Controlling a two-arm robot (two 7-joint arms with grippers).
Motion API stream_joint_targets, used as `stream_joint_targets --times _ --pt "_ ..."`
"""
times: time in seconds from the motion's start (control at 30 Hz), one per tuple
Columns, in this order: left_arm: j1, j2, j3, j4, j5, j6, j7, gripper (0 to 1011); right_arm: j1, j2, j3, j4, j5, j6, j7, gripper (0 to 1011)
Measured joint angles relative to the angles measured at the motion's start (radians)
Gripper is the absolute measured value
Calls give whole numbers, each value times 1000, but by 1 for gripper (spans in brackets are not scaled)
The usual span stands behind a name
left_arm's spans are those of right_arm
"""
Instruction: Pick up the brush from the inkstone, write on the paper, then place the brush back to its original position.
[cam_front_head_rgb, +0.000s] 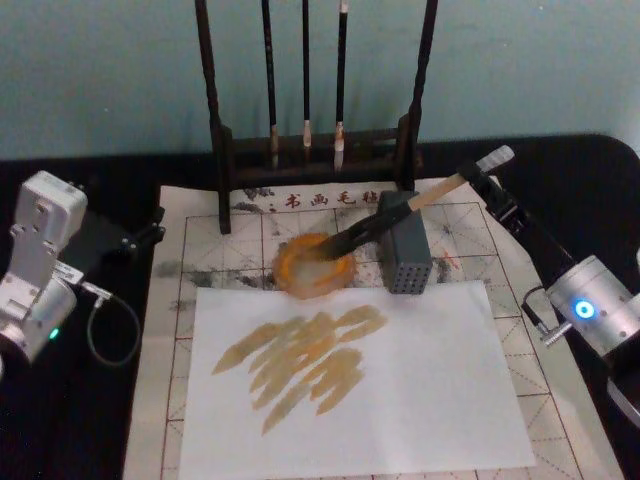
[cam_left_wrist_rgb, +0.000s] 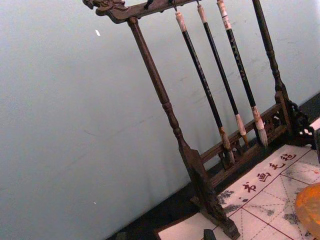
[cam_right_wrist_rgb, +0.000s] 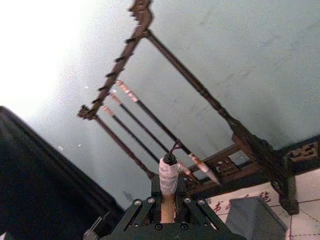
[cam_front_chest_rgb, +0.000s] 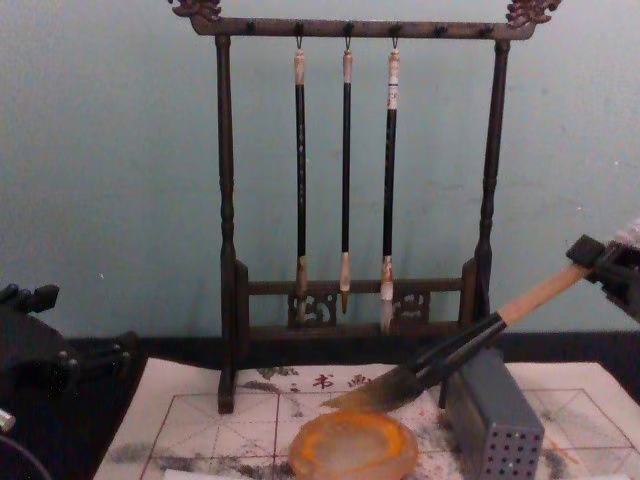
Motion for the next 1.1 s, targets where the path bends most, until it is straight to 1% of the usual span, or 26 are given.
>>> stream_joint_targets --times 0.13,0.23,0.27,0.43,0.47,0.6,0.73,0.8,0.97,1.1 --pt "0 0 0 0 0 0 0 1001 -24 39 -9 -41 -12 -12 29 175" --pt "0 0 0 0 0 0 0 1001 -35 58 -14 -58 -21 -18 47 175" --pt "0 0 0 0 0 0 0 1001 -40 70 -18 -69 -27 -20 59 175" --pt "0 0 0 0 0 0 0 1001 -50 106 -33 -92 -46 -25 106 175" --pt "0 0 0 0 0 0 0 1001 -50 106 -33 -92 -46 -25 106 175" --pt "0 0 0 0 0 0 0 1001 -51 130 -50 -102 -62 -22 140 175" --pt "0 0 0 0 0 0 0 1001 -45 156 -77 -110 -89 -11 171 175" --pt "0 0 0 0 0 0 0 1001 -44 161 -82 -111 -94 -10 175 175" --pt "0 0 0 0 0 0 0 1001 -32 186 -116 -115 -129 -1 217 175" --pt "0 0 0 0 0 0 0 1001 -23 198 -134 -116 -144 5 243 175"
